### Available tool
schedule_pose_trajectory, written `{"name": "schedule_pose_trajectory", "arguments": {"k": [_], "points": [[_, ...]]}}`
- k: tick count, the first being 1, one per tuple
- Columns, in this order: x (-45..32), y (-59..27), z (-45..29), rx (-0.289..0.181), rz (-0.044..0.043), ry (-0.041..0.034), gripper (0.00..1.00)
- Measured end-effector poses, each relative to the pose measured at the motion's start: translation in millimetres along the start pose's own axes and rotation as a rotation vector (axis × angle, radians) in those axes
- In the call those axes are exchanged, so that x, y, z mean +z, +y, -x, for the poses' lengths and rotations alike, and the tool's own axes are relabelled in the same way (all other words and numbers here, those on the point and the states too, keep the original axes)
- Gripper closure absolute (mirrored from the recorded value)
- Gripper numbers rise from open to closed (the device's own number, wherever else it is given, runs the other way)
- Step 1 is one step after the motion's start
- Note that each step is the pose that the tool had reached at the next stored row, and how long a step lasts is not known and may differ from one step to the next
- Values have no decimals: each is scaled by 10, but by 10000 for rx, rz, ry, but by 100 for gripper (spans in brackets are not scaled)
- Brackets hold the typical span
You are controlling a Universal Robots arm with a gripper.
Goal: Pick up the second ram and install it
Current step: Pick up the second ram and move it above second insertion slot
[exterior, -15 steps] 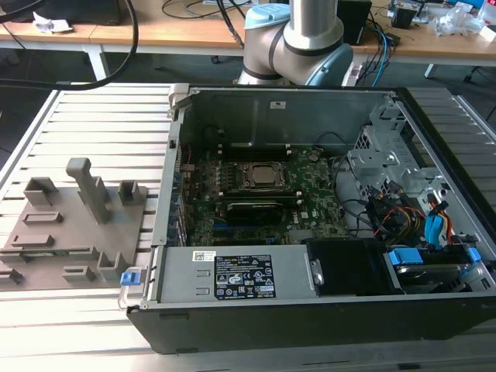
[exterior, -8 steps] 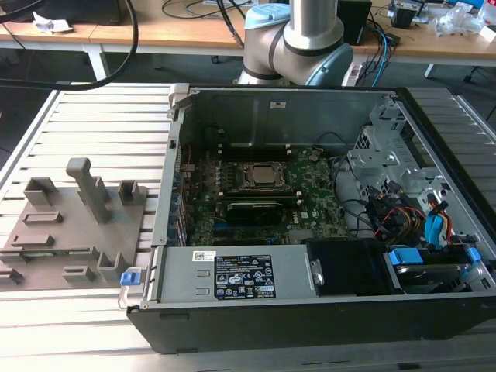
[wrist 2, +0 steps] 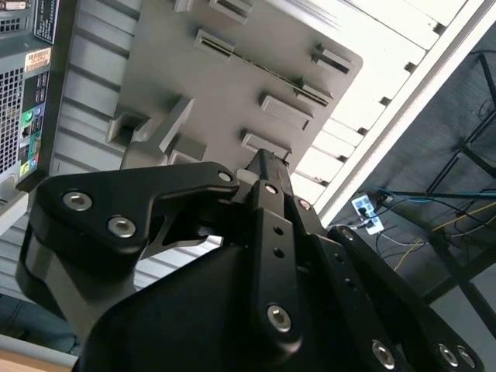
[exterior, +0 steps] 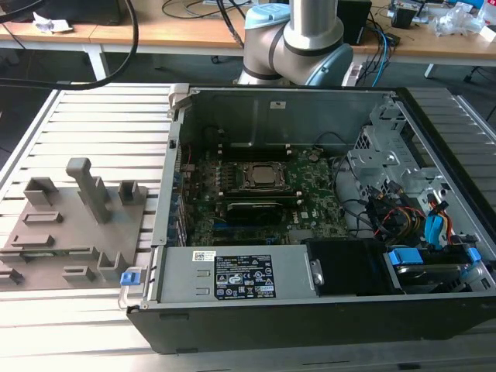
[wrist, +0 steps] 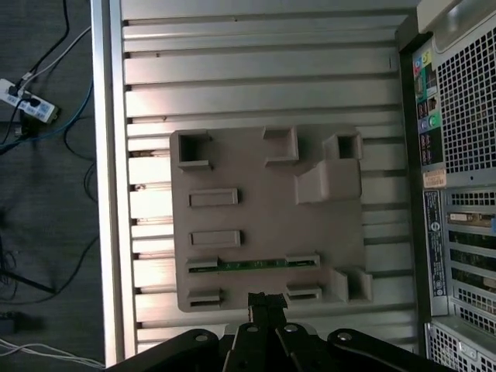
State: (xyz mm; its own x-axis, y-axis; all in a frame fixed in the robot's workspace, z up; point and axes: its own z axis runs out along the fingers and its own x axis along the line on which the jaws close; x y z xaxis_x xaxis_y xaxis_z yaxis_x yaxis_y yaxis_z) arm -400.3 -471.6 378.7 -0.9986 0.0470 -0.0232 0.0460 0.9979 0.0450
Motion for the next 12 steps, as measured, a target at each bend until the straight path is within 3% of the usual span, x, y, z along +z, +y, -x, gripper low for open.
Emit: {"name": "schedule_pose_trajectory", "arguments": {"k": [5, 9, 12], "points": [[1, 0, 0, -798, 19, 35, 89], [1, 0, 1, -1859, 44, 83, 89], [0, 0, 0, -2230, 53, 100, 89]]}}
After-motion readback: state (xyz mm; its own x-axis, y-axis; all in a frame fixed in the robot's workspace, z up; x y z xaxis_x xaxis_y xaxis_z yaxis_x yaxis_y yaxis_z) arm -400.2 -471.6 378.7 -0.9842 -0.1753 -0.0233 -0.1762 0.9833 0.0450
